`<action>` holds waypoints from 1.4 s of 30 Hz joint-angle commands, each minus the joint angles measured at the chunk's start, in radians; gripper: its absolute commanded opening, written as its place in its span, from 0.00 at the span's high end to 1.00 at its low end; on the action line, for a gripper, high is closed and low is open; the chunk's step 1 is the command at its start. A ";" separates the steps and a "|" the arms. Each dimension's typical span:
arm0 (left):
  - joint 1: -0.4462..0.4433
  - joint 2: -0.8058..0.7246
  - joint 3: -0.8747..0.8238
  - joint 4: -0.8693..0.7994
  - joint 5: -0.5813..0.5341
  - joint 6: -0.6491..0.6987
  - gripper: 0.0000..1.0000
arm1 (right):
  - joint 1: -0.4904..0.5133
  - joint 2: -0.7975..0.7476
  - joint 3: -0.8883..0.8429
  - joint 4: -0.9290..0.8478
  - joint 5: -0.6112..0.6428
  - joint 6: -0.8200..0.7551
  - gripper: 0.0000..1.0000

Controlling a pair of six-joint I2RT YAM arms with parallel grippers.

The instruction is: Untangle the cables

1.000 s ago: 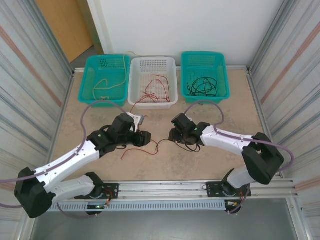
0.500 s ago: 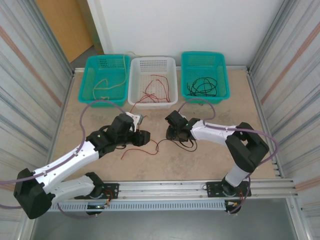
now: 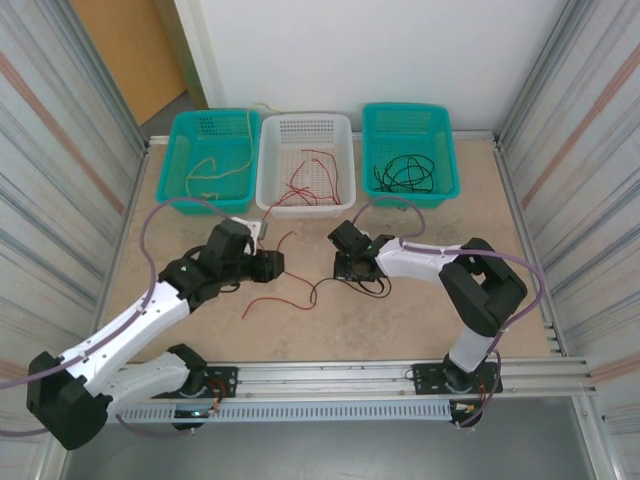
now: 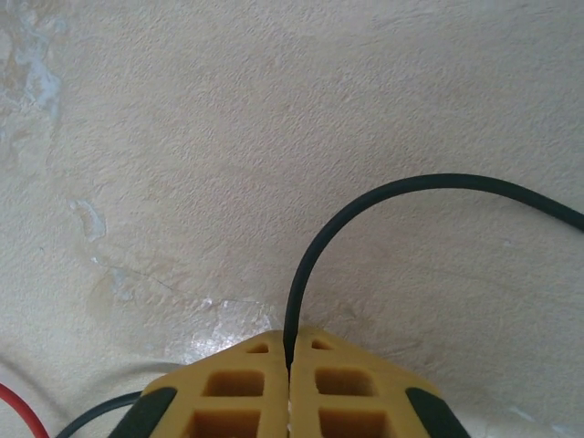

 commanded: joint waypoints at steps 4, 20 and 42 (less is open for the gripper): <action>0.005 -0.016 0.026 0.016 0.048 0.007 0.46 | 0.026 -0.109 0.013 -0.032 0.045 -0.063 1.00; 0.001 0.021 0.061 0.251 0.260 0.001 0.31 | 0.121 -0.558 0.070 0.038 -0.200 -0.182 1.00; -0.105 0.189 0.029 0.490 0.312 0.070 0.26 | 0.087 -0.693 0.319 0.211 -0.383 -0.153 1.00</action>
